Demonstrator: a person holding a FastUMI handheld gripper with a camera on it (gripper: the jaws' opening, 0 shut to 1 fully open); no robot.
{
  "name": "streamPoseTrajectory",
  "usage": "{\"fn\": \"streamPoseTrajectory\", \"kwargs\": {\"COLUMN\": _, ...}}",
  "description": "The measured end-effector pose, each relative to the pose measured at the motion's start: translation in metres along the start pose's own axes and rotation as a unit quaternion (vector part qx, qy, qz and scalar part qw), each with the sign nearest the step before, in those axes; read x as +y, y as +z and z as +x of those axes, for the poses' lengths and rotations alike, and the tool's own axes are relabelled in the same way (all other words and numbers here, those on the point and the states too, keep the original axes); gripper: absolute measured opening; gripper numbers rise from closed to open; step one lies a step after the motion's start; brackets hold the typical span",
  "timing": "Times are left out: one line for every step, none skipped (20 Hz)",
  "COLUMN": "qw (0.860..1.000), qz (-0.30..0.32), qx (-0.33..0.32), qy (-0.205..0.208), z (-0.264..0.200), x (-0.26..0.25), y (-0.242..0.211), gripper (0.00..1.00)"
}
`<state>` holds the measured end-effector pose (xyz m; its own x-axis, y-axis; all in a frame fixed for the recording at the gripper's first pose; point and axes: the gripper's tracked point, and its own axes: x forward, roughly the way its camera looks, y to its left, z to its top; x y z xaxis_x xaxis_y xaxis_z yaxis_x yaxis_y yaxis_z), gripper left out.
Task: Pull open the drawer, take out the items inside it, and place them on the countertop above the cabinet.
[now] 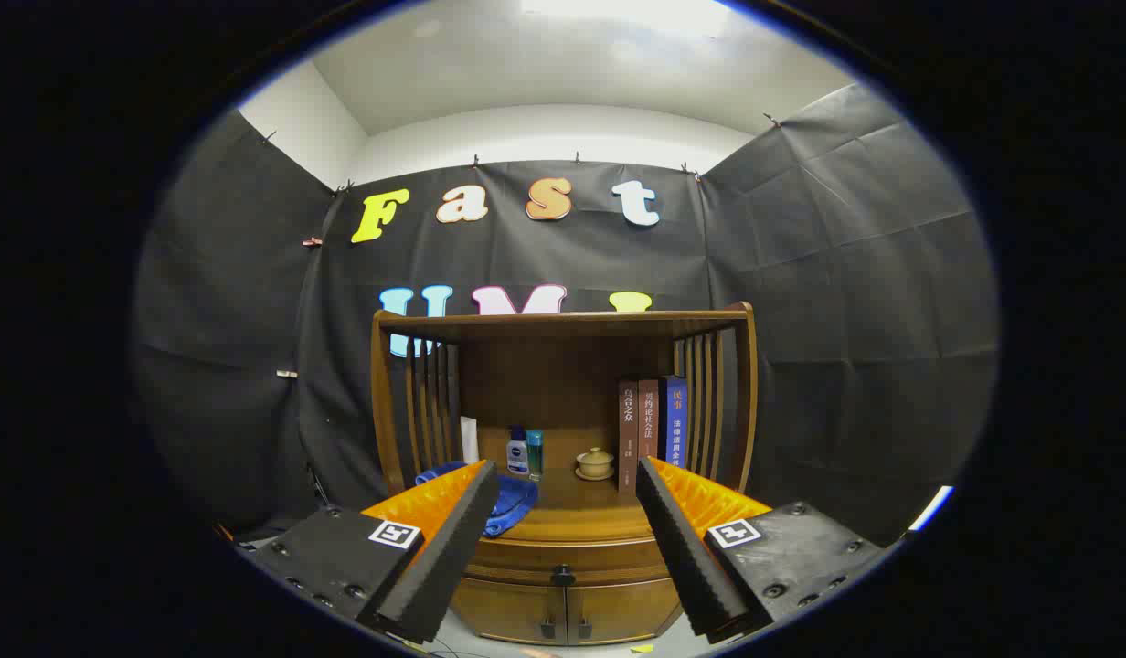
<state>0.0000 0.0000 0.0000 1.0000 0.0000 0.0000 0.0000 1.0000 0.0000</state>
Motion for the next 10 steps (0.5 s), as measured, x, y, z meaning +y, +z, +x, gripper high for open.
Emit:
{"fn": "streamPoseTrajectory", "kwargs": {"qw": 1.0, "qz": -0.003, "qx": 0.001, "qy": -0.001, "z": -0.0003, "x": -0.0008, "y": -0.0005, "gripper": 0.99}}
{"fn": "streamPoseTrajectory", "kwargs": {"qw": 1.0, "qz": -0.005, "qx": 0.003, "qy": -0.001, "z": -0.001, "x": -0.0018, "y": -0.0003, "gripper": 0.99}}
{"fn": "streamPoseTrajectory", "kwargs": {"qw": 1.0, "qz": -0.005, "qx": 0.002, "qy": 0.0, "z": -0.0019, "x": -0.0019, "y": 0.0002, "gripper": 0.99}}
{"fn": "streamPoseTrajectory", "kwargs": {"qw": 1.0, "qz": -0.005, "qx": 0.001, "qy": 0.0, "z": -0.0024, "x": -0.0024, "y": 0.0012, "gripper": 0.99}}
{"fn": "streamPoseTrajectory", "kwargs": {"qw": 1.0, "qz": -0.005, "qx": 0.001, "qy": 0.0, "z": -0.0032, "x": -0.0032, "y": 0.0018, "gripper": 0.99}}
{"fn": "streamPoseTrajectory", "kwargs": {"qw": 1.0, "qz": -0.004, "qx": 0.0, "qy": -0.001, "z": -0.0035, "x": -0.0041, "y": 0.0013, "gripper": 0.99}}
{"fn": "streamPoseTrajectory", "kwargs": {"qw": 1.0, "qz": -0.004, "qx": 0.0, "qy": -0.001, "z": -0.0041, "x": -0.0055, "y": 0.0018, "gripper": 0.99}}
{"fn": "streamPoseTrajectory", "kwargs": {"qw": 1.0, "qz": -0.004, "qx": 0.001, "qy": -0.002, "z": -0.0045, "x": -0.0068, "y": 0.0019, "gripper": 0.99}}
{"fn": "streamPoseTrajectory", "kwargs": {"qw": 1.0, "qz": -0.003, "qx": 0.001, "qy": -0.002, "z": -0.0049, "x": -0.0083, "y": 0.0017, "gripper": 0.99}}
{"fn": "streamPoseTrajectory", "kwargs": {"qw": 1.0, "qz": -0.003, "qx": 0.002, "qy": -0.003, "z": -0.0054, "x": -0.0088, "y": 0.0015, "gripper": 0.99}}
